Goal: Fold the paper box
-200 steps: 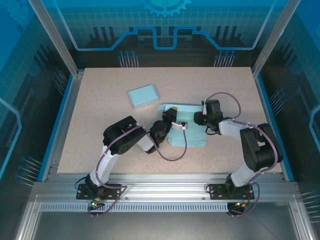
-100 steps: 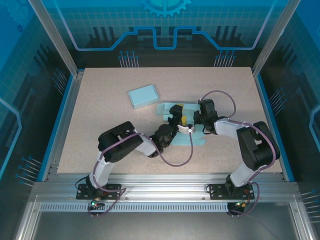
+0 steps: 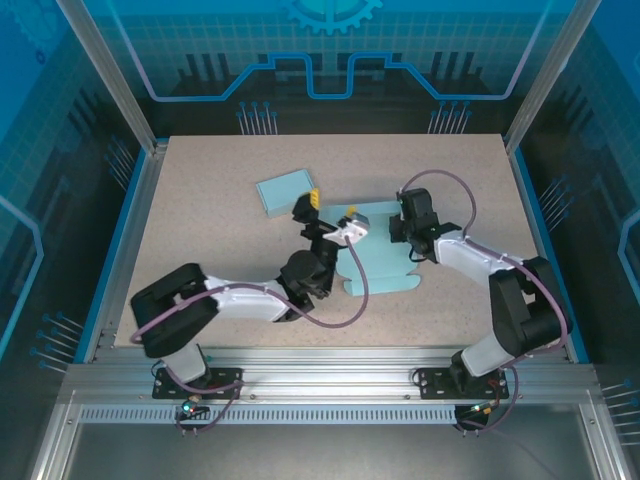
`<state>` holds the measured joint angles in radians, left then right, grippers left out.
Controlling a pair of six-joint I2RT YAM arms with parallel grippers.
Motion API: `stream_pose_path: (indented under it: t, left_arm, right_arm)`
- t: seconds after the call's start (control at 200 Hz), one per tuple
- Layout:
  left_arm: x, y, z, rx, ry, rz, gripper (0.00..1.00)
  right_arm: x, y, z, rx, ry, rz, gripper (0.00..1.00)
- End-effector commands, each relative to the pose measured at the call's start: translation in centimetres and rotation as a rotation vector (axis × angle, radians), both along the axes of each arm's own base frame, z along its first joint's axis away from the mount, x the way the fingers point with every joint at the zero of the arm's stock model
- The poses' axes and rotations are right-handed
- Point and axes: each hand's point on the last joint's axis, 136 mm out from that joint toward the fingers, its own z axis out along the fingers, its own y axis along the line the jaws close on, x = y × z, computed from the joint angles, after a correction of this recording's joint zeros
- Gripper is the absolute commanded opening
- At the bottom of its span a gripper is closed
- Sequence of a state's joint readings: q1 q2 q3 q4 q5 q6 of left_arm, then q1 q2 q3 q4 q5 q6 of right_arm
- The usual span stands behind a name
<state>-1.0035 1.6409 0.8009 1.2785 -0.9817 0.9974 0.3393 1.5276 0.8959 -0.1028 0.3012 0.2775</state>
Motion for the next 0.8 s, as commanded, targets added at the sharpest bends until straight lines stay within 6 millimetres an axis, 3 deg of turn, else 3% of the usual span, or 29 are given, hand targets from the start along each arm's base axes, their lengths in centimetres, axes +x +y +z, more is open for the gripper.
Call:
stream_pose_path:
  t: [0.0, 0.08, 0.16, 0.22, 0.255, 0.425, 0.515, 0.675, 0.795]
  left_arm:
    - [0.1, 2.2, -0.6, -0.168, 0.14, 0.033, 0.99]
    - [0.5, 2.5, -3.3, -0.249, 0.386, -0.045, 0.99]
    - [1.0, 4.2, -4.8, -0.541, 0.631, -0.132, 0.99]
    - [1.4, 6.1, -5.3, -0.723, 0.687, -0.162, 0.99]
    - [1.5, 7.0, -5.6, -0.778, 0.69, -0.169, 0.99]
    - [1.6, 9.2, -6.7, -0.875, 0.758, -0.148, 0.99]
    - [2.1, 8.4, -7.7, -0.936, 0.84, -0.175, 0.99]
    - [3.0, 4.7, -8.5, -1.02, 0.957, -0.301, 0.99]
    - [3.9, 3.4, -9.7, -1.064, 0.99, -0.321, 0.99]
  right_arm:
    - [-0.5, -1.2, 2.8, -0.052, 0.0, -0.002, 0.0]
    - [-1.0, -1.9, 3.8, -0.045, -0.018, 0.0, 0.0]
    - [-1.3, -2.7, 4.5, -0.018, -0.048, -0.018, 0.0]
    - [-1.2, -3.0, 5.2, 0.003, -0.091, -0.021, 0.0]
    - [-1.7, -3.3, 4.2, 0.008, -0.086, -0.021, 0.0]
    - [-2.3, -4.0, 3.3, 0.043, -0.117, -0.016, 0.0]
    - [-2.4, -4.1, 2.9, 0.072, -0.124, -0.013, 0.0]
    - [-1.9, -4.2, 2.4, 0.109, -0.106, -0.022, 0.0]
    - [-1.7, -4.0, 1.9, 0.124, -0.081, -0.017, 0.0]
